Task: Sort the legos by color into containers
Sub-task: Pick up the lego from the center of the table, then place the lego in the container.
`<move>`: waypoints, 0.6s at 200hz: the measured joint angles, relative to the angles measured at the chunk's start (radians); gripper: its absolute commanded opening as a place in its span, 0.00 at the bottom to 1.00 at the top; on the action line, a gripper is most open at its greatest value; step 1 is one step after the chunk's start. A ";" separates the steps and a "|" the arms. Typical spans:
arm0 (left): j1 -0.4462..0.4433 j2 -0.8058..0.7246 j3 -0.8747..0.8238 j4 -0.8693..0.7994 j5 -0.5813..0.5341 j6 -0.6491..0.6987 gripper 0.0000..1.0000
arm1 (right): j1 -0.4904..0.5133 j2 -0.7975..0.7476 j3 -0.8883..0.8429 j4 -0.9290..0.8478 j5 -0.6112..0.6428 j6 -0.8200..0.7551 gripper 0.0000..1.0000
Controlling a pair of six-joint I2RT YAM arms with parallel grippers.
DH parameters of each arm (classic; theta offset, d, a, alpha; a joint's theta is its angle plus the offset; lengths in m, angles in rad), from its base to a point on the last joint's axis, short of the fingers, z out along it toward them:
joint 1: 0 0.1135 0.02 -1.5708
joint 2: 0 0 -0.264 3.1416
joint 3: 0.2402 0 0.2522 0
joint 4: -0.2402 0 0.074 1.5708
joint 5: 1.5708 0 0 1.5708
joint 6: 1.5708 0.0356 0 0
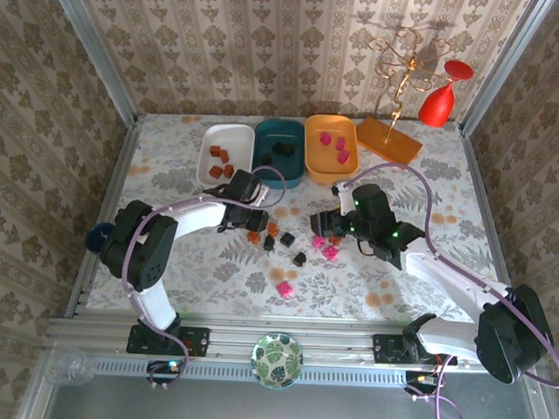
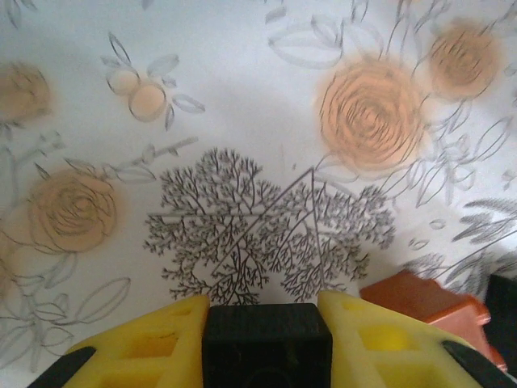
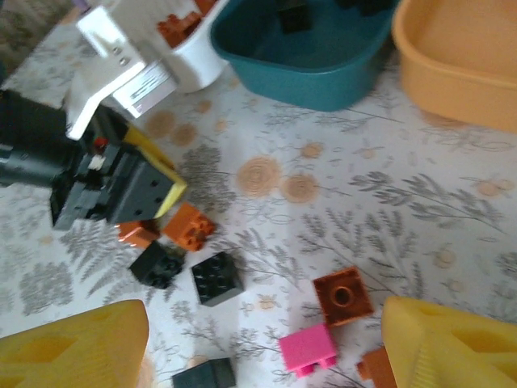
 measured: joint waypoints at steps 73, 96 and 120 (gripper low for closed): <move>0.015 -0.044 0.180 0.079 -0.037 -0.032 0.31 | 0.008 0.000 -0.024 0.076 -0.043 0.011 0.97; 0.034 0.058 0.323 0.111 -0.042 -0.033 0.31 | 0.008 0.000 -0.032 0.078 -0.040 0.012 0.99; 0.064 0.202 0.469 0.113 -0.033 -0.042 0.33 | 0.008 0.000 -0.039 0.082 -0.036 0.014 1.00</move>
